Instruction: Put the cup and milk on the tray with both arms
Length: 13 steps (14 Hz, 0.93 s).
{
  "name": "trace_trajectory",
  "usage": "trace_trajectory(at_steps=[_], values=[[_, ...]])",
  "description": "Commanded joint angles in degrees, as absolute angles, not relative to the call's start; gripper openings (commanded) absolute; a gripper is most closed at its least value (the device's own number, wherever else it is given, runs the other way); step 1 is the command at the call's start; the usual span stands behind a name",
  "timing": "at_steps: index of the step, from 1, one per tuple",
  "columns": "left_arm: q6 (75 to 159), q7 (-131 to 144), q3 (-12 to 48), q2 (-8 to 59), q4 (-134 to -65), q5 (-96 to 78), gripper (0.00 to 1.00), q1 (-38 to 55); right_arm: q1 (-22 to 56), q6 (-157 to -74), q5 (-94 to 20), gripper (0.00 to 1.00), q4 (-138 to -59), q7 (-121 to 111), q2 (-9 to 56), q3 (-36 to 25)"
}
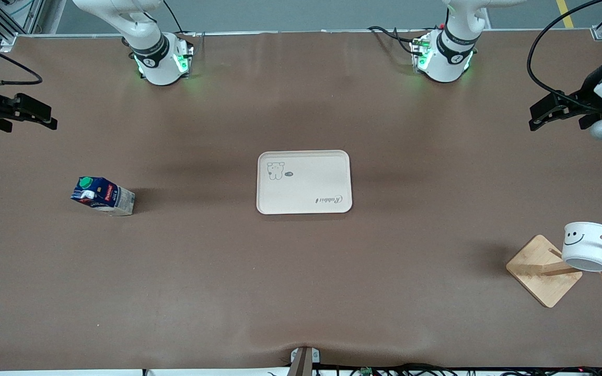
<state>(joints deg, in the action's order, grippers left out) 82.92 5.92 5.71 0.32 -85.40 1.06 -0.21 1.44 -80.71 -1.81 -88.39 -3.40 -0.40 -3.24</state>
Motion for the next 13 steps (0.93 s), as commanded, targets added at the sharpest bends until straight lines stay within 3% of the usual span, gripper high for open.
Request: trace_trajectory(at_steps=[1,13], values=[[82.97,5.36,5.89,0.44,-84.55,1.76,1.0,-0.44,1.05,-81.03,-2.81,1.0,-89.74,-2.64,-1.58,-3.08],[80.33,5.27,5.45,0.61,-84.02,1.23,1.0,-0.62,1.06,-80.16,-2.81,1.0,-89.65,-2.72,-1.49,-3.08]])
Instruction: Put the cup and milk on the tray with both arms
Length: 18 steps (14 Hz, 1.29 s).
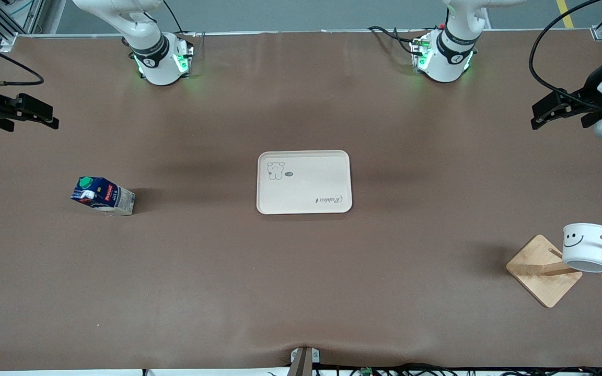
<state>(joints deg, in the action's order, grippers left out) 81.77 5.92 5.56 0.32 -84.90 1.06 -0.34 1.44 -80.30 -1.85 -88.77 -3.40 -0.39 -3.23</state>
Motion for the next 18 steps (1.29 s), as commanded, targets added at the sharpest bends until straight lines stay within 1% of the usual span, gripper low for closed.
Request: trace_trajectory(at_steps=[1,4,7,9,11,14,16,18], values=[[80.25,5.45,5.45,0.7,-84.02,1.75,1.0,-0.62,0.97,-80.16,-2.81,1.0,-89.56,-2.72,-1.49,-3.08],[80.16,5.8,5.28,2.89,-84.02,2.28,1.0,-0.62,0.35,-80.16,-2.81,1.0,-89.3,-3.16,-1.49,-3.16],[80.07,6.41,5.45,2.99,-85.42,5.54,1.0,-0.61,-1.14,-79.72,-2.81,1.0,-89.21,-3.6,-1.49,-3.25],[82.95,6.59,5.54,3.16,-85.95,4.93,1.0,-3.32,-1.06,-80.15,-3.6,1.0,-88.77,-3.52,-1.49,-3.25],[90.48,6.68,5.54,2.2,-90.94,4.57,1.0,-4.48,-0.97,-80.51,-3.69,1.0,-88.77,-3.52,-1.41,-3.25],[106.38,7.29,5.54,-1.22,-102.96,1.51,1.0,-8.69,-0.35,-80.33,-3.69,1.0,-88.94,-3.43,-1.32,-3.08],[116.41,7.82,5.71,-2.37,-110.18,-1.04,1.0,-11.85,-0.61,-80.25,-3.69,1.0,-89.12,-3.43,-0.71,-2.99],[123.19,7.82,5.71,-3.42,-115.73,-4.03,1.0,-12.65,-0.35,-79.89,-3.6,1.0,-89.12,-3.43,-0.7,-3.08]])
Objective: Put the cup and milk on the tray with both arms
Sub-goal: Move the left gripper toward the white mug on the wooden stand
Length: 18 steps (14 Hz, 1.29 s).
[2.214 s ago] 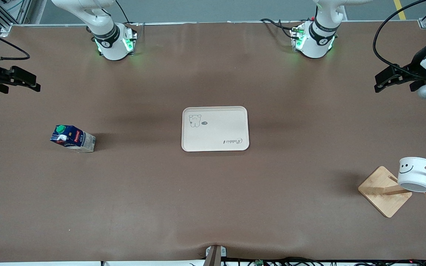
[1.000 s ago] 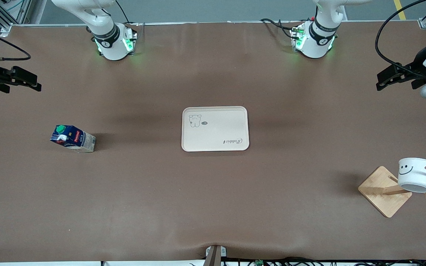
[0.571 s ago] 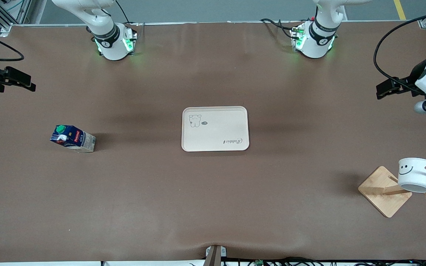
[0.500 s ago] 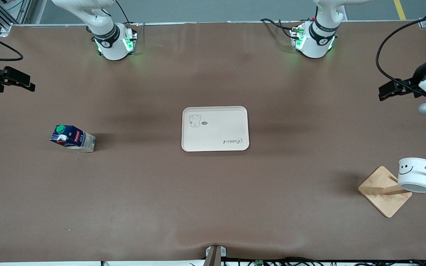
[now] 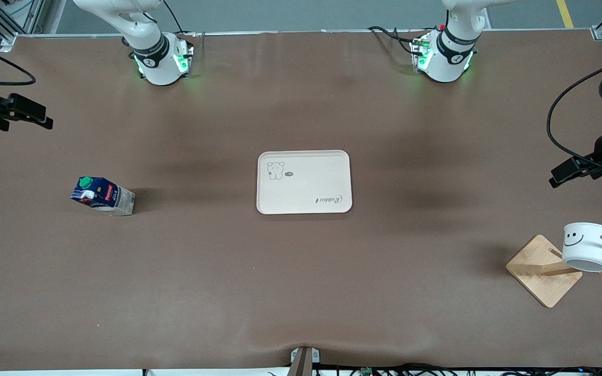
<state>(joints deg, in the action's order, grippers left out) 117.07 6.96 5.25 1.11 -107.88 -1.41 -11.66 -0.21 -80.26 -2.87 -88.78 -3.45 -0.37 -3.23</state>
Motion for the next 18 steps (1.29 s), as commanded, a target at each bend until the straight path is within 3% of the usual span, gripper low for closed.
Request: trace_trajectory(at_steps=[1,8,14,18], values=[[126.44,7.91,5.71,-3.86,-118.28,-5.52,1.0,-13.09,-0.61,-79.72,-3.6,1.0,-89.03,-3.43,-0.7,-3.08],[149.3,6.33,5.71,-1.06,-125.86,-8.0,1.0,-13.1,-0.88,-79.63,-3.6,1.0,-88.77,-3.25,-0.88,-3.16],[160.73,-0.95,5.54,5.78,-124.55,-7.65,1.0,-14.32,-0.79,-79.54,-3.6,1.0,-88.77,-3.16,-0.7,-3.16],[161.81,-4.39,5.54,8.52,-120.77,-7.47,1.0,-14.77,-0.7,-79.37,-3.6,1.0,-88.77,-3.25,-0.61,-3.16]])
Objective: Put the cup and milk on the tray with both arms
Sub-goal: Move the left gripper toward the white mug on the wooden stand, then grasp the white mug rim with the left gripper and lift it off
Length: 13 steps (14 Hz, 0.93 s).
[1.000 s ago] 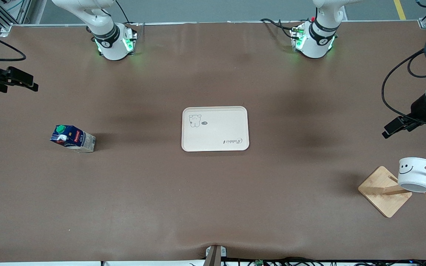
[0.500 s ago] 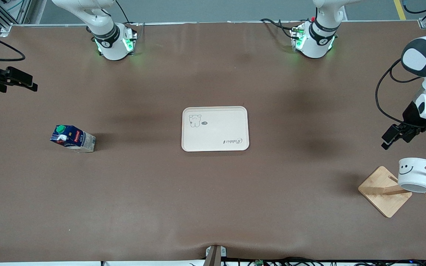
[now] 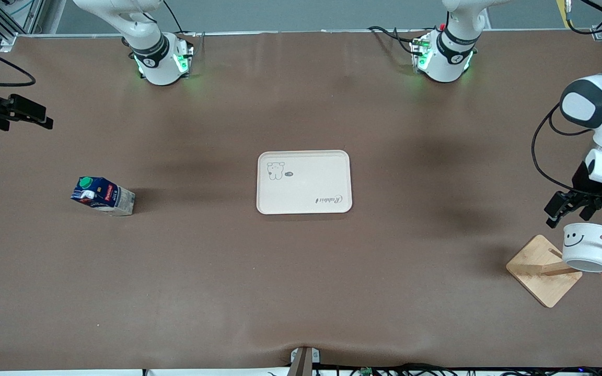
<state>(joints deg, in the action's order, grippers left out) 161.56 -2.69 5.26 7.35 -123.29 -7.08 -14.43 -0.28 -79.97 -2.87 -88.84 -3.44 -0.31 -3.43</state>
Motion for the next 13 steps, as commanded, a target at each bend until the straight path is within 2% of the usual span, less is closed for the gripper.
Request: trace_trajectory(at_steps=[1,6,7,10,13], values=[[161.81,-5.53,5.54,8.96,-119.89,-7.47,1.0,-14.68,-0.7,-79.37,-3.6,1.0,-88.77,-3.25,-0.62,-3.16],[161.81,-9.93,5.54,10.63,-117.42,-7.47,1.0,-14.94,-0.79,-79.37,-3.6,1.0,-88.51,-3.34,-0.7,-3.16],[161.81,-9.93,5.54,10.63,-117.33,-7.47,0.97,-15.03,-0.79,-79.28,-3.6,1.0,-88.42,-3.34,-0.7,-3.16],[161.81,-10.46,5.54,11.07,-116.81,-7.47,0.82,-15.12,-0.88,-79.37,-3.6,1.0,-88.33,-3.43,-0.62,-3.16],[161.72,-11.69,5.54,11.07,-116.37,-7.47,0.59,-15.12,-0.35,-79.45,-3.69,1.0,-88.07,-3.25,-0.53,-3.08]])
